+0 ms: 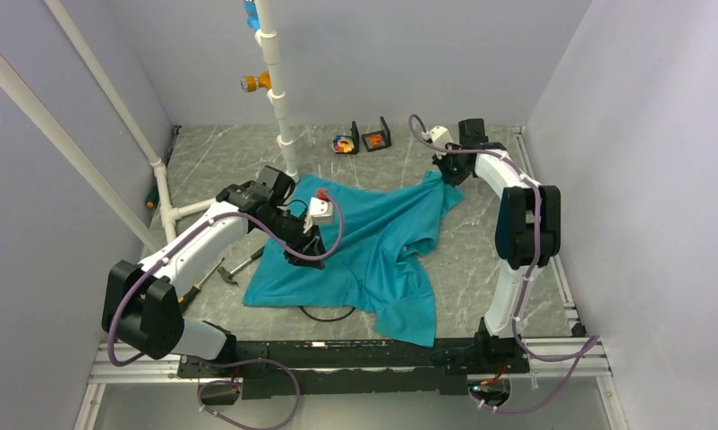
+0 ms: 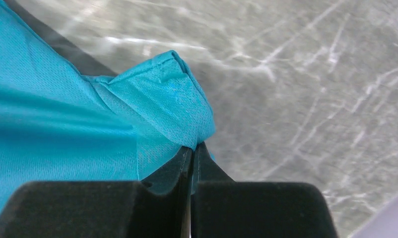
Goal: Remove the brooch from the garment
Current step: Flatten out the clothes at the center of the board.
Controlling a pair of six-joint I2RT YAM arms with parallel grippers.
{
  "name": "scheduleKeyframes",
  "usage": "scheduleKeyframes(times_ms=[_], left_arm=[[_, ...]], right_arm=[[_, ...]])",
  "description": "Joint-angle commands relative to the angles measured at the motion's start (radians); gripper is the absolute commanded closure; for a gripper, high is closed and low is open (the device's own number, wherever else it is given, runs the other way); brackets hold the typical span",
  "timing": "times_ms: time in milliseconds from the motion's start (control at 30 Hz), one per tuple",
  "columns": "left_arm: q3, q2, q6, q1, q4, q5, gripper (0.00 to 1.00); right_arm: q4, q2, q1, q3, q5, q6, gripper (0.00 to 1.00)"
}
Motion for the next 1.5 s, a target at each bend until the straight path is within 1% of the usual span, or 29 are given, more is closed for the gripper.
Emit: scheduleKeyframes(times_ms=[0, 67, 100, 167, 200, 233, 267, 300, 333, 433, 500, 567, 667, 800, 933, 967, 1000, 1067, 1133, 1200, 1267, 1333, 1367, 1400, 1467], left_arm=[[0.007, -0.012, -0.026, 0.01, 0.05, -0.003, 0.51], [0.003, -0.01, -0.034, 0.01, 0.06, -0.005, 0.51], [0.002, -0.009, -0.042, 0.012, 0.068, -0.009, 0.5], [0.002, -0.007, -0.054, 0.012, 0.081, -0.015, 0.5], [0.003, -0.005, -0.058, 0.012, 0.086, -0.017, 0.51], [0.004, -0.004, -0.062, 0.012, 0.089, -0.018, 0.5], [0.006, -0.003, -0.064, 0.012, 0.088, -0.019, 0.51], [0.008, -0.005, -0.065, 0.012, 0.088, -0.019, 0.5], [0.008, -0.008, -0.065, 0.012, 0.086, -0.019, 0.5], [0.008, -0.01, -0.068, 0.012, 0.087, -0.015, 0.5], [0.006, -0.007, -0.069, 0.013, 0.089, -0.008, 0.51], [0.007, -0.004, -0.069, 0.013, 0.089, -0.004, 0.51], [0.014, 0.002, -0.068, 0.013, 0.092, 0.0, 0.5], [0.02, 0.008, -0.064, 0.012, 0.096, 0.007, 0.48], [0.015, 0.003, -0.089, -0.004, 0.135, -0.01, 0.42], [0.011, 0.003, -0.098, -0.024, 0.152, -0.032, 0.37], [0.004, 0.004, -0.11, -0.048, 0.176, -0.057, 0.35], [-0.008, 0.018, -0.126, -0.109, 0.222, -0.111, 0.34], [-0.003, 0.048, -0.133, -0.197, 0.275, -0.197, 0.33], [0.028, 0.093, -0.125, -0.299, 0.313, -0.269, 0.33], [0.067, 0.144, -0.123, -0.381, 0.346, -0.304, 0.33], [0.117, 0.199, -0.099, -0.456, 0.376, -0.322, 0.34], [0.14, 0.225, -0.084, -0.495, 0.385, -0.336, 0.34], [0.168, 0.254, -0.071, -0.531, 0.398, -0.353, 0.35], [0.221, 0.318, -0.057, -0.599, 0.426, -0.391, 0.37]], right_arm=[[0.127, 0.062, -0.01, 0.082, 0.146, -0.153, 1.0], [0.168, 0.105, -0.009, 0.134, 0.176, -0.151, 1.0], [0.181, 0.127, -0.009, 0.168, 0.192, -0.146, 0.93], [0.23, 0.17, -0.009, 0.218, 0.237, -0.144, 0.73], [0.252, 0.179, -0.01, 0.233, 0.259, -0.14, 0.59], [0.257, 0.179, -0.012, 0.243, 0.265, -0.127, 0.43], [0.243, 0.173, -0.015, 0.254, 0.266, -0.11, 0.34], [0.219, 0.157, -0.024, 0.259, 0.248, -0.085, 0.29], [0.191, 0.137, -0.036, 0.257, 0.21, -0.055, 0.27], [0.129, 0.081, -0.095, 0.225, 0.073, 0.045, 0.28], [0.083, 0.07, -0.15, 0.217, -0.022, 0.148, 0.33], [0.031, 0.08, -0.194, 0.21, -0.112, 0.217, 0.38], [-0.02, 0.095, -0.238, 0.184, -0.217, 0.294, 0.41], [0.005, 0.106, -0.249, 0.136, -0.252, 0.363, 0.41], [0.012, 0.152, -0.259, 0.135, -0.275, 0.392, 0.41], [0.011, 0.166, -0.26, 0.137, -0.288, 0.399, 0.41], [0.011, 0.179, -0.26, 0.136, -0.305, 0.408, 0.41], [0.02, 0.196, -0.263, 0.13, -0.349, 0.431, 0.42], [0.034, 0.22, -0.262, 0.128, -0.38, 0.456, 0.42], [0.034, 0.251, -0.262, 0.137, -0.398, 0.479, 0.42], [0.029, 0.283, -0.263, 0.15, -0.408, 0.494, 0.44], [0.03, 0.299, -0.262, 0.148, -0.422, 0.495, 0.5], [0.035, 0.304, -0.263, 0.141, -0.439, 0.496, 0.55], [0.037, 0.308, -0.262, 0.134, -0.45, 0.498, 0.62], [0.033, 0.313, -0.262, 0.134, -0.463, 0.493, 0.82]])
